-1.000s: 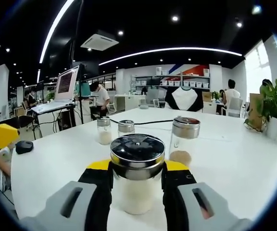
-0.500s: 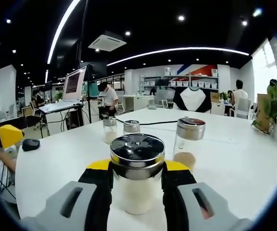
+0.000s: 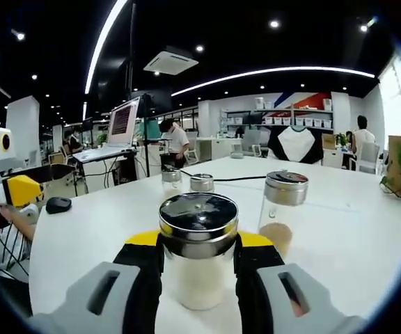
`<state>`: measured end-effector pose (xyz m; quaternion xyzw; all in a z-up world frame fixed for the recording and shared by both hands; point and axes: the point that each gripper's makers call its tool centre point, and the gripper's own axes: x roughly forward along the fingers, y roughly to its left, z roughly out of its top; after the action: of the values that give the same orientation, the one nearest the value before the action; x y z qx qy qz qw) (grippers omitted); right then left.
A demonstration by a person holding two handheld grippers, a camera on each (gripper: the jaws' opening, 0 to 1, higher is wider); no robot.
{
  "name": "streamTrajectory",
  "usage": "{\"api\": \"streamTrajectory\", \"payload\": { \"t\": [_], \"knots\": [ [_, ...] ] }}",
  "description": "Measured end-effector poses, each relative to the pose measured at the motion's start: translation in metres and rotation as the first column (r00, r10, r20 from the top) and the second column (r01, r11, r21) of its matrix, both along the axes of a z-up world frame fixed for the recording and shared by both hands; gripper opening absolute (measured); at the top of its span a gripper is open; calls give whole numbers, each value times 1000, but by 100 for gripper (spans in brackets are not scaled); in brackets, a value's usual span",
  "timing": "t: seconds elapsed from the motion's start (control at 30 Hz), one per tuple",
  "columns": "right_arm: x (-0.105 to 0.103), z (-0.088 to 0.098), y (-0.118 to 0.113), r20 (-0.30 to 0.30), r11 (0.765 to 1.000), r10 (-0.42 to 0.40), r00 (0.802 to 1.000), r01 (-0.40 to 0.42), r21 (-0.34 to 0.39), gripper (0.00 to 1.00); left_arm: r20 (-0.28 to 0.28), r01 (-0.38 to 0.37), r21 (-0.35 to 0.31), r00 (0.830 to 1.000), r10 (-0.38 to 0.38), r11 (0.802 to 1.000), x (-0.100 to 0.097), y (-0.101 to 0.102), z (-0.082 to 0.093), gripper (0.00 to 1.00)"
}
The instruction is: Rotate the seasoning bottle until the label or dispensing opening points toward the visible target arrow and the bottle remains upright within the marked orientation range
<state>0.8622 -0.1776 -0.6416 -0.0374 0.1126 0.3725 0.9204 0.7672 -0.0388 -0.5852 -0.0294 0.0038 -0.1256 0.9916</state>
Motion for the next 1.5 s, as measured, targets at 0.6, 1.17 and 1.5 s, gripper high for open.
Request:
{"api": "streamTrajectory", "payload": {
  "t": [0.6, 1.17, 1.5],
  "knots": [
    [0, 1, 5, 28, 978, 204, 979, -205, 31, 38, -3, 12, -2, 1000, -12, 1000, -2, -3, -1, 93],
    [-9, 2, 9, 67, 905, 418, 906, -422, 62, 38, 1, 14, 4, 1000, -14, 1000, -3, -4, 3, 92],
    [-10, 2, 10, 58, 888, 452, 890, -455, 58, 38, -3, 16, 1, 1000, -16, 1000, -3, -3, 4, 92]
  ]
}}
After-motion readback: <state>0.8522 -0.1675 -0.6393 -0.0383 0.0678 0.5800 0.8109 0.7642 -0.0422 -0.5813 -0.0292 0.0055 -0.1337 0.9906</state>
